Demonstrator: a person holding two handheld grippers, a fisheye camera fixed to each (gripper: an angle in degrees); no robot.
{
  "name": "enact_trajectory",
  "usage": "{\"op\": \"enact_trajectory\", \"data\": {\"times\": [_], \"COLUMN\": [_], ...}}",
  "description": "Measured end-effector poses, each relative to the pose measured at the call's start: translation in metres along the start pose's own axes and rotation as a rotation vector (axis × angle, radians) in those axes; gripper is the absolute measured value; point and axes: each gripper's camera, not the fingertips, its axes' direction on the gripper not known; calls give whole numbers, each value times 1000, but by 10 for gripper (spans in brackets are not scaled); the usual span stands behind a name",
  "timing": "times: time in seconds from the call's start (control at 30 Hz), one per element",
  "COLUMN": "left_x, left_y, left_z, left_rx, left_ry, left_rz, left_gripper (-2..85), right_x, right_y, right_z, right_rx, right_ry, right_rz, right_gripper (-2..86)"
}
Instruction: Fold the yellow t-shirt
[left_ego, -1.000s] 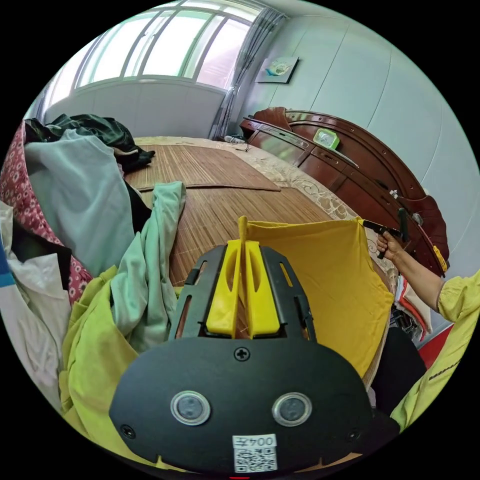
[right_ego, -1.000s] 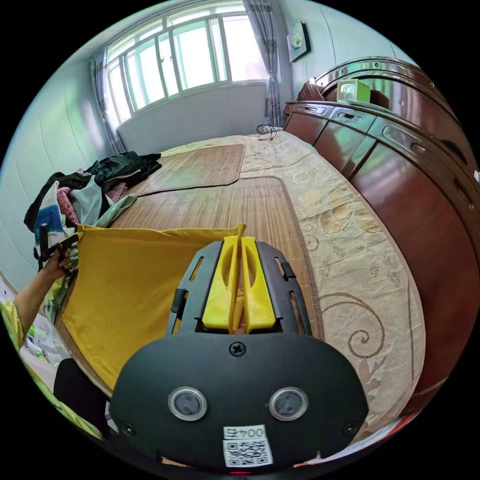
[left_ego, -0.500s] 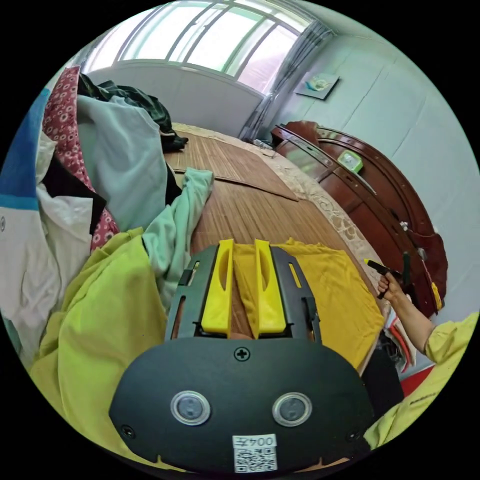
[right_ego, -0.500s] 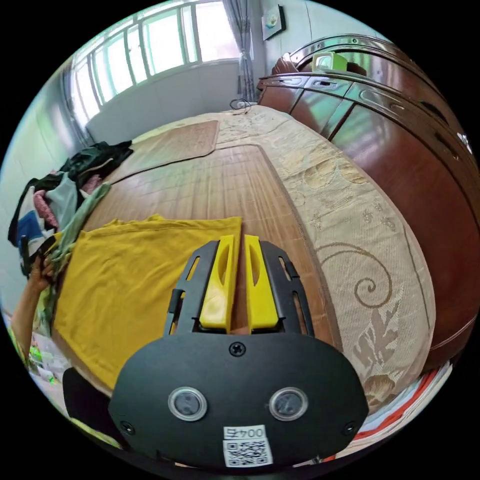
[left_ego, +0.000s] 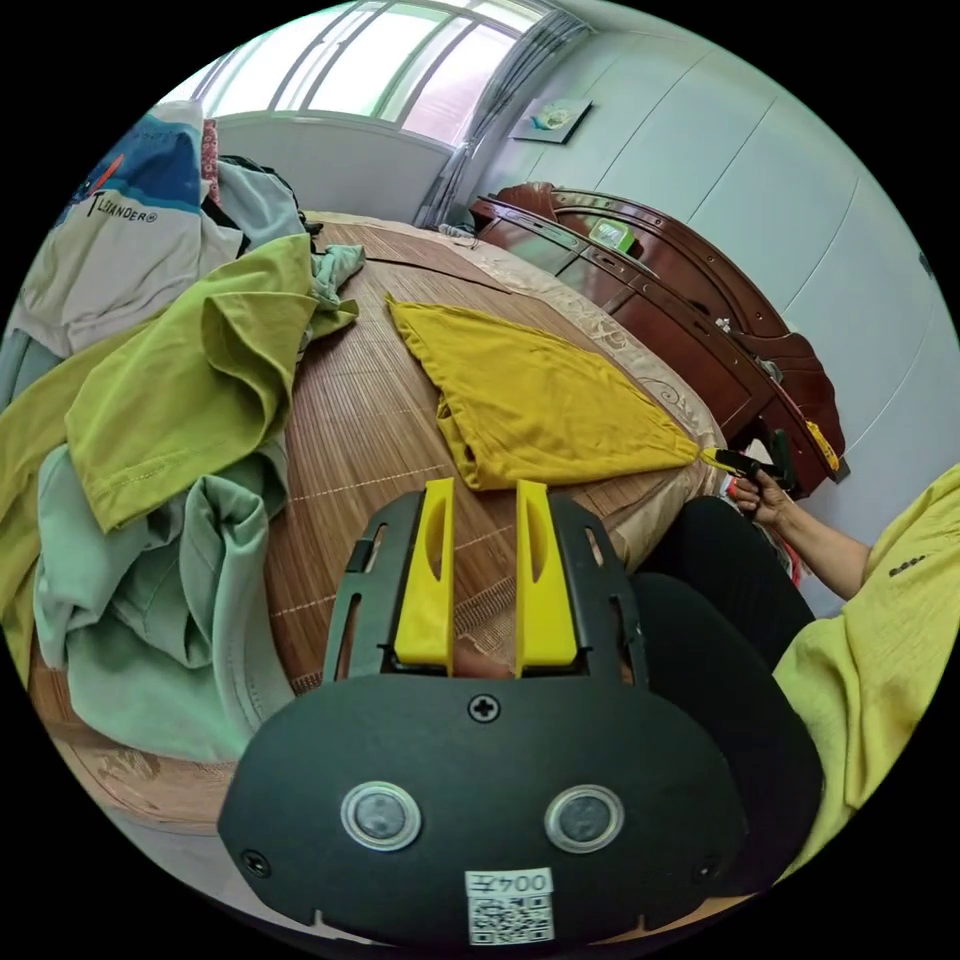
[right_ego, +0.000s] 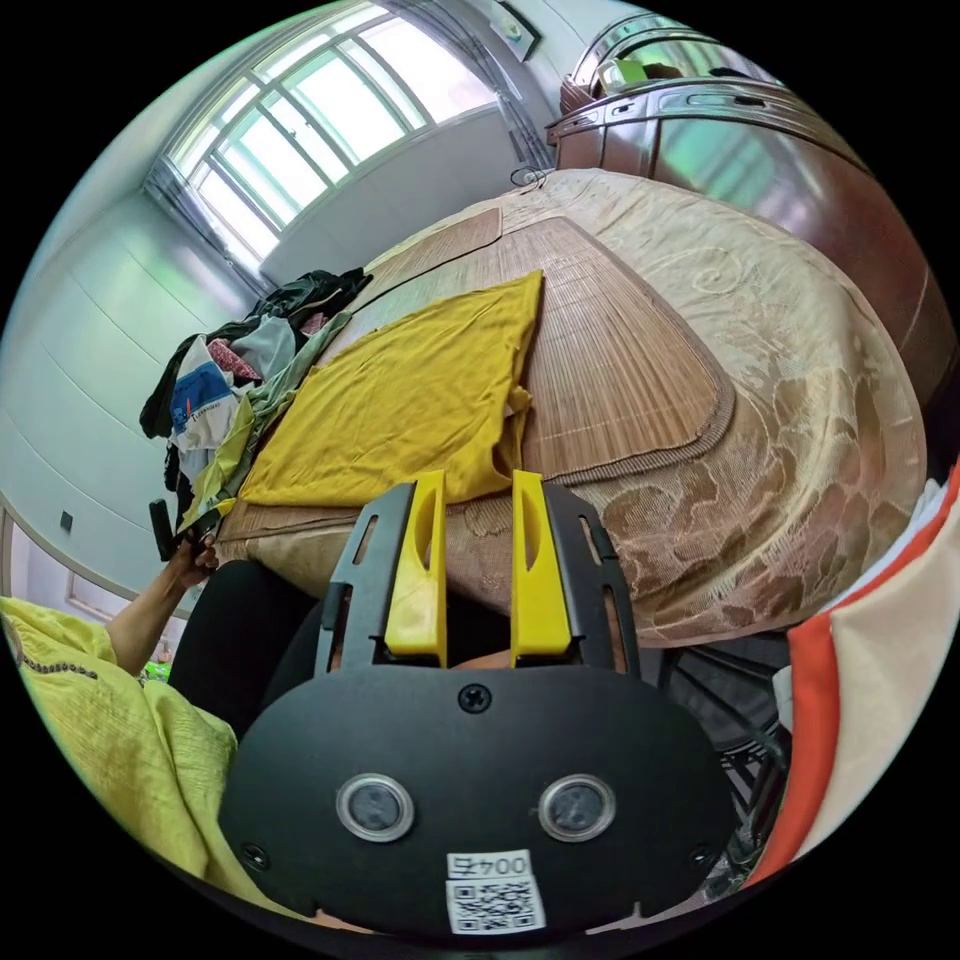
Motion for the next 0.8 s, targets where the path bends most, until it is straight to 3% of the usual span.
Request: {"op": "enact_trajectory", "data": {"times": [0.37, 0.8], "left_x": [-6, -27], "left_y": [-21, -20], "left_z": [10, -3], "left_rx": [-55, -100], "left_ry": [87, 156], "left_rz": [6, -32], "left_gripper": [97, 77], "right_x": [-16, -49], "right_y": [19, 31], "right_z": [-17, -24], "right_rx": [-38, -181], "right_ry": [56, 137], "right_rz": [-76, -407], "right_gripper": [102, 93]}}
